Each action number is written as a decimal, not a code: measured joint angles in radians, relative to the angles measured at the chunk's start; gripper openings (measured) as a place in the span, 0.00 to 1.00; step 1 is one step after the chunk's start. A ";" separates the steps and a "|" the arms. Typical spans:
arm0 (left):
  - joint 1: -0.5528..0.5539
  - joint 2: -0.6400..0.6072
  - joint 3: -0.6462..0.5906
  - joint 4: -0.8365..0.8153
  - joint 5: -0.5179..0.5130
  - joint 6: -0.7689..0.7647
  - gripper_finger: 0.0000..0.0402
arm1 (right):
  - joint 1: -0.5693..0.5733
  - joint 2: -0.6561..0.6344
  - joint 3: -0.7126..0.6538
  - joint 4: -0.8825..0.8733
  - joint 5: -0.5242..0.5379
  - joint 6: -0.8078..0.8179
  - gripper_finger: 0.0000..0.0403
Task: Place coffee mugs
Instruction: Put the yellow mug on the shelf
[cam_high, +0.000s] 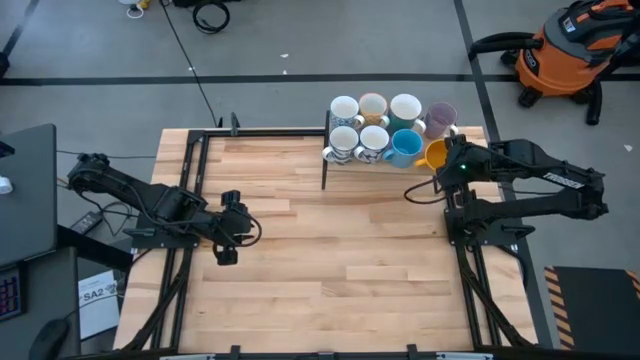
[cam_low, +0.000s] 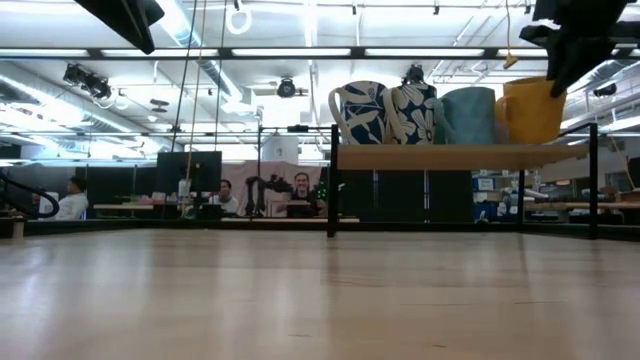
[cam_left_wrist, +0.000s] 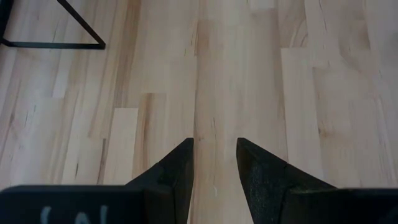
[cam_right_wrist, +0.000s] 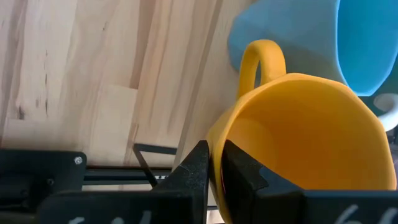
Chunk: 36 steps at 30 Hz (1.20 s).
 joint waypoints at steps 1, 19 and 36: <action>0.000 0.000 0.000 0.000 0.000 0.000 0.32 | -0.002 0.000 0.000 0.000 0.000 0.000 0.10; 0.000 0.000 0.000 0.000 0.000 0.000 0.32 | -0.007 0.000 0.000 0.000 -0.002 0.019 0.10; 0.000 0.000 0.000 0.000 0.000 0.000 0.32 | -0.007 0.000 0.000 0.002 0.007 0.069 0.20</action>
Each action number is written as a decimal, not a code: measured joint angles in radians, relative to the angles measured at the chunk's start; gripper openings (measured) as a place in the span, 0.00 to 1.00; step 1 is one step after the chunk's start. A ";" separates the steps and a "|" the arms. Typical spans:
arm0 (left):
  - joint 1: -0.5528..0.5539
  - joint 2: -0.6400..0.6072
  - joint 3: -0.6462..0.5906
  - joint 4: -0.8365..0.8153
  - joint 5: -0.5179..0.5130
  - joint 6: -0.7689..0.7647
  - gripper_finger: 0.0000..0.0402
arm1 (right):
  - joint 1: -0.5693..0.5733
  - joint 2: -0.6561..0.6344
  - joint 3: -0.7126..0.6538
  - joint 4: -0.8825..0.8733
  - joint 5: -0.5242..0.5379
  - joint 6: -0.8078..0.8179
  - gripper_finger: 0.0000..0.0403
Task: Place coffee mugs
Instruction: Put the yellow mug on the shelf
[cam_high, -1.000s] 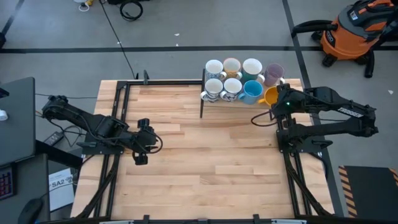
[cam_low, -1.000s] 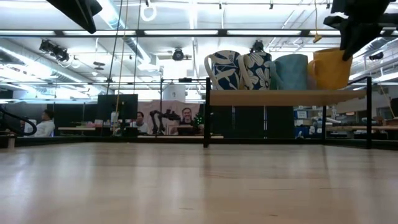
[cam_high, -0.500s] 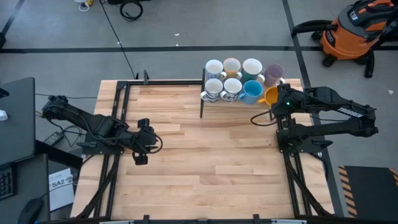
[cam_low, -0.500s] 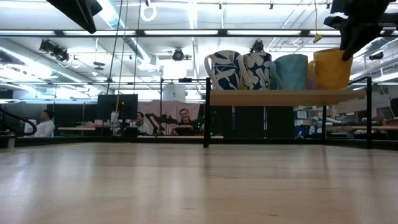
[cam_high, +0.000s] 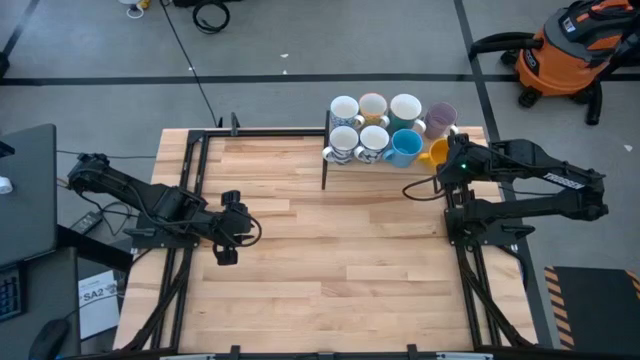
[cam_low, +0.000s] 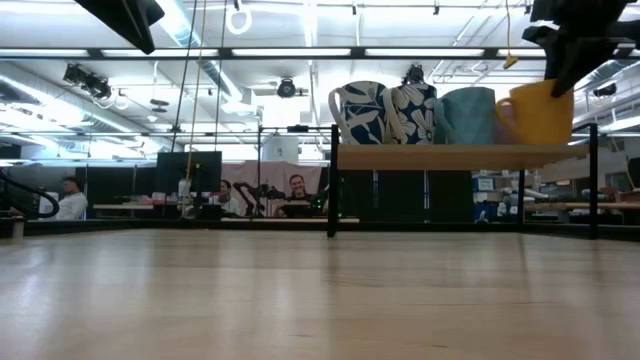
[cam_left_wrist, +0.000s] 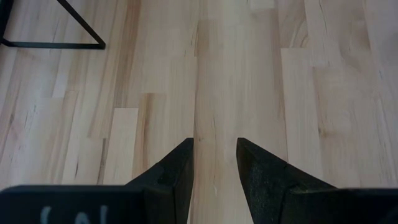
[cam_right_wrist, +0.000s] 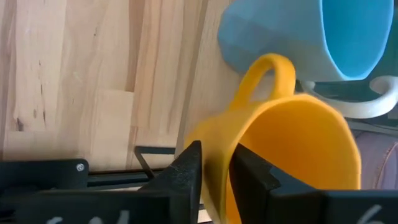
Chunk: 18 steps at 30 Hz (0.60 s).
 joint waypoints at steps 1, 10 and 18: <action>0.000 0.000 0.000 0.000 0.000 0.000 0.32 | 0.000 0.000 0.000 0.000 0.000 0.000 0.21; 0.000 0.000 0.000 0.000 0.000 0.000 0.32 | 0.000 0.000 0.000 -0.001 0.039 0.001 0.25; 0.000 0.000 0.000 0.000 0.000 0.000 0.32 | 0.000 0.000 0.000 0.002 0.041 0.002 0.24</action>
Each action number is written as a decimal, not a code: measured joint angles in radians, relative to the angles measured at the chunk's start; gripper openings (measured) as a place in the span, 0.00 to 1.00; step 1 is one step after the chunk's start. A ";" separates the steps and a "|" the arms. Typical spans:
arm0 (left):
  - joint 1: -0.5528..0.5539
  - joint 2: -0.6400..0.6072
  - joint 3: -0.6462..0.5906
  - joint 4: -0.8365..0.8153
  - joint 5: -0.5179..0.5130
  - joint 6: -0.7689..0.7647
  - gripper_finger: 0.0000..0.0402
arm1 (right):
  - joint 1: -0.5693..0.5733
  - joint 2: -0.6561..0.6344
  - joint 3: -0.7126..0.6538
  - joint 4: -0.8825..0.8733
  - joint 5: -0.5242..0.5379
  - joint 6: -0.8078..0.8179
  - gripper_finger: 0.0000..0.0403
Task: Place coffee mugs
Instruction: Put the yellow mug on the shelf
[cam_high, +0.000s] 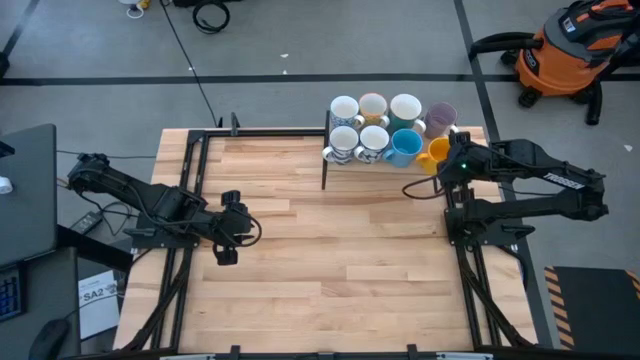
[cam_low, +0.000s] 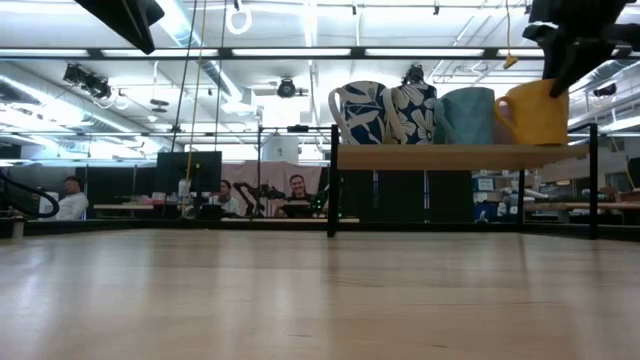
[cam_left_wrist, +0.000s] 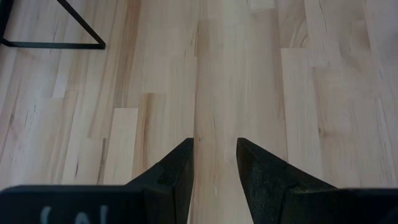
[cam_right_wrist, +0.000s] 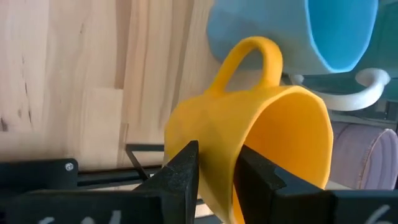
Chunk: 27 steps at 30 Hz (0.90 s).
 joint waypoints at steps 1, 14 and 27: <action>0.000 0.000 0.000 0.000 0.000 0.000 0.32 | 0.000 0.000 0.000 0.006 0.000 0.009 0.24; 0.000 0.000 0.000 0.000 0.000 0.000 0.32 | 0.000 0.000 0.000 0.101 0.005 0.066 0.24; 0.000 0.000 0.000 0.000 0.000 0.000 0.32 | 0.000 0.000 0.000 0.101 -0.003 0.453 0.24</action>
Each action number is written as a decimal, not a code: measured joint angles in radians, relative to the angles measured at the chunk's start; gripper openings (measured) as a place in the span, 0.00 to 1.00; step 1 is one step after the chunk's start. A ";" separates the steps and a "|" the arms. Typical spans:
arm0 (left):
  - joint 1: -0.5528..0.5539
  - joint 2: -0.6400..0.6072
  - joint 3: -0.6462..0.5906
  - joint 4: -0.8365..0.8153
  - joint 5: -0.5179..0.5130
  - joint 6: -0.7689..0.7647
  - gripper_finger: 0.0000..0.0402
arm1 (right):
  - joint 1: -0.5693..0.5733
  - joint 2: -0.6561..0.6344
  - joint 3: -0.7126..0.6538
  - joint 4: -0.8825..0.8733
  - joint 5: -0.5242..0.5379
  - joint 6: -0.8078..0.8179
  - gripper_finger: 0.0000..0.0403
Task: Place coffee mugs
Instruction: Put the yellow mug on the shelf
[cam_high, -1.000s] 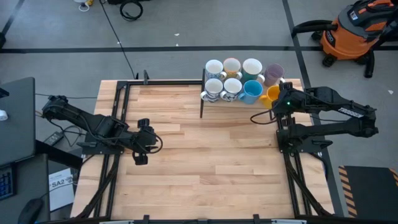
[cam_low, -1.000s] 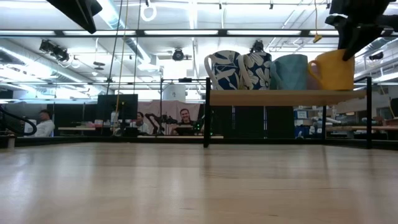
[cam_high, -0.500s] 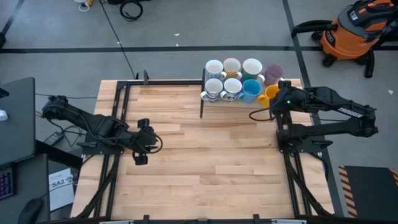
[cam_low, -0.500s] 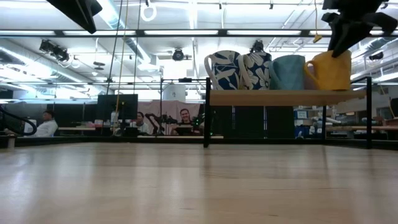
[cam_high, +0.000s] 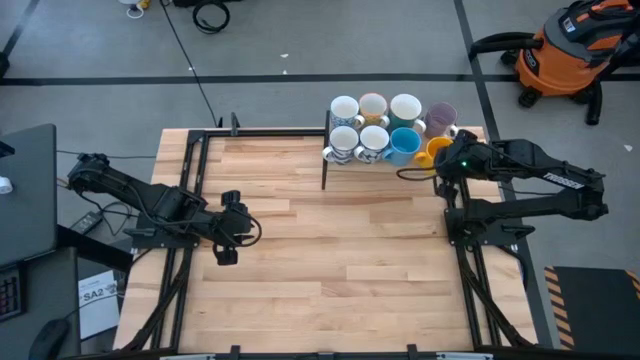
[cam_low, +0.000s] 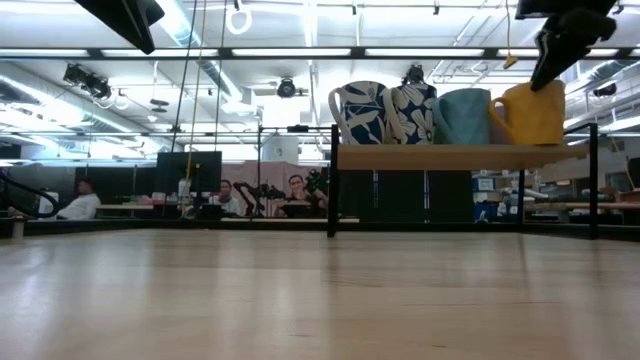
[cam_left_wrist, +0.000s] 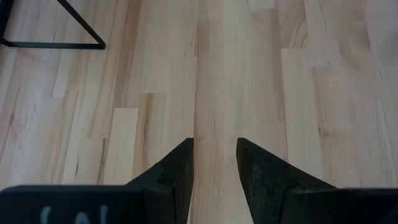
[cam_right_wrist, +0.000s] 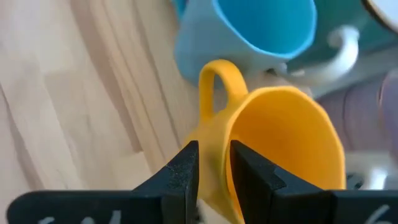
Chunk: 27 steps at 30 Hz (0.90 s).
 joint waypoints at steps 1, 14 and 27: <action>0.000 0.000 0.000 0.000 0.000 0.000 0.32 | 0.000 0.000 0.000 0.000 0.000 0.047 0.24; 0.000 0.000 0.000 0.000 0.000 0.000 0.32 | 0.000 0.007 0.001 0.000 0.000 0.427 0.24; 0.000 0.000 0.000 0.000 0.000 0.000 0.32 | 0.000 0.035 0.002 0.001 -0.014 0.256 0.06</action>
